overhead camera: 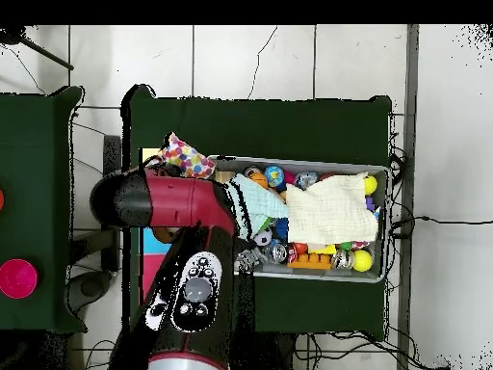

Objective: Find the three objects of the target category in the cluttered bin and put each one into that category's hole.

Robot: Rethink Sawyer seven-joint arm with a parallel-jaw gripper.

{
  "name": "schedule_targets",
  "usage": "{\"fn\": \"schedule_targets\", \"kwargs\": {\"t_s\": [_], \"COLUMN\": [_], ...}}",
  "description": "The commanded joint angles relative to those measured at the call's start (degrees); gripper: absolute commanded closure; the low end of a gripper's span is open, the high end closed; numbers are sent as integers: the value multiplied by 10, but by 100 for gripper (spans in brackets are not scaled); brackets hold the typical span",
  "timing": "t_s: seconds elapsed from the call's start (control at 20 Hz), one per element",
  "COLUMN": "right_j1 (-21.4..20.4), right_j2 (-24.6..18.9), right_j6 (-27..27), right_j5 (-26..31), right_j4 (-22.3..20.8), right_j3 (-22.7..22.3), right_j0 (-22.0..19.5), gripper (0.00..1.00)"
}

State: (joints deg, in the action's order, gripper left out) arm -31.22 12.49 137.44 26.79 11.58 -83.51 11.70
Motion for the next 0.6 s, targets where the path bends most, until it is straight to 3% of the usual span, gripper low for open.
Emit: {"fn": "schedule_targets", "kwargs": {"t_s": [0.05,0.3,0.6], "right_j1": [-18,-6,61], "right_j2": [-39,-30,-37], "right_j6": [127,127,112], "right_j5": [12,-42,-150], "right_j4": [30,29,17], "right_j3": [-139,-164,-149], "right_j0": [56,79,66], "gripper": [100,100,100]}}
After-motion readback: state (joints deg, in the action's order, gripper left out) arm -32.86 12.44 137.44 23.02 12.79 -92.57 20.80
